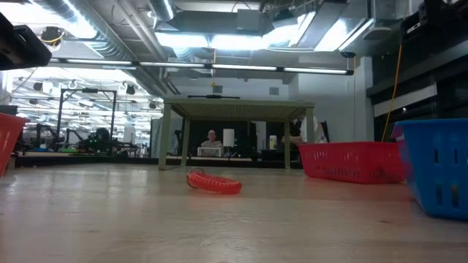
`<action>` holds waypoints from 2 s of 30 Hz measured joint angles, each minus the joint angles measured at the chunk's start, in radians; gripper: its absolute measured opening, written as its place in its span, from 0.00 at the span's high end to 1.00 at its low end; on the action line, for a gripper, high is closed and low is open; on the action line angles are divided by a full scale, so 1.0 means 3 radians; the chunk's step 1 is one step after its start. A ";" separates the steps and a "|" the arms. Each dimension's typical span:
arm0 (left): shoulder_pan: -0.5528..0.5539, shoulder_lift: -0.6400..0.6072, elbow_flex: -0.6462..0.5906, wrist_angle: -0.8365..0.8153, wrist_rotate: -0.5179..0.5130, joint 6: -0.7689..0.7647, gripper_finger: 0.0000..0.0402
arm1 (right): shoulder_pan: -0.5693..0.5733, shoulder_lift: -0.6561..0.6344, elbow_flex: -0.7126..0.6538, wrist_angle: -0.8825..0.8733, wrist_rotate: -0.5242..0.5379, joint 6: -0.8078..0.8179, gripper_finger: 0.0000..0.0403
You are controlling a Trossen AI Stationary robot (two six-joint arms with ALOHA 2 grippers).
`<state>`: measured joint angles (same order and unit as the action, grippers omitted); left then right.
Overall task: Pick & Place Office Desk Supplies
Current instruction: Put the purple spring rubber band into the orange basket, then put the orange spring rubber band into the orange basket
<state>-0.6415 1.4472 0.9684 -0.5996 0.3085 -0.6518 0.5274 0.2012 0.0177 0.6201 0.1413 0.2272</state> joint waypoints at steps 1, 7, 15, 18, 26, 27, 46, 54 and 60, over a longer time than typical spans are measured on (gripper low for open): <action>0.0000 0.0000 0.0000 0.0003 -0.0014 0.0000 0.98 | 0.0000 0.0000 0.0000 0.0000 0.0000 0.0000 0.43; 0.0005 0.0000 0.0000 -0.0005 -0.0005 -0.0003 0.93 | 0.0000 0.0001 0.0000 -0.0002 0.0001 0.0000 0.43; 0.0005 0.0000 0.0001 -0.0007 -0.0001 -0.0146 0.74 | 0.0000 0.0001 0.0000 -0.0003 0.0001 0.0000 0.43; 0.0005 0.0000 0.0000 -0.0007 0.0006 -0.0203 0.69 | 0.0000 0.0001 0.0000 -0.0004 0.0000 0.0000 0.43; 0.0012 -0.0008 0.0145 0.0020 0.0059 -0.0179 0.65 | 0.0000 0.0001 0.0000 -0.0003 0.0001 0.0000 0.43; 0.0028 -0.0009 0.0187 0.0019 0.0059 -0.0151 0.65 | 0.0000 0.0001 0.0000 -0.0003 0.0001 0.0000 0.43; 0.0748 -0.0013 0.0578 -0.0033 0.0031 0.0618 0.68 | 0.0000 0.0001 0.0000 -0.0003 0.0001 -0.0008 0.43; 0.1054 0.0001 0.0591 -0.0071 0.0083 0.1159 0.68 | 0.0000 0.0001 0.0000 -0.0001 0.0001 0.0037 0.43; 0.1118 0.0002 0.0590 -0.0600 0.0203 0.1658 0.68 | -0.0001 0.0001 0.0000 -0.0001 0.0000 0.0148 0.43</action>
<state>-0.3059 1.4479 1.1454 -0.7796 0.3695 -0.1545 0.5270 0.2016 0.0177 0.6197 0.1413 0.2714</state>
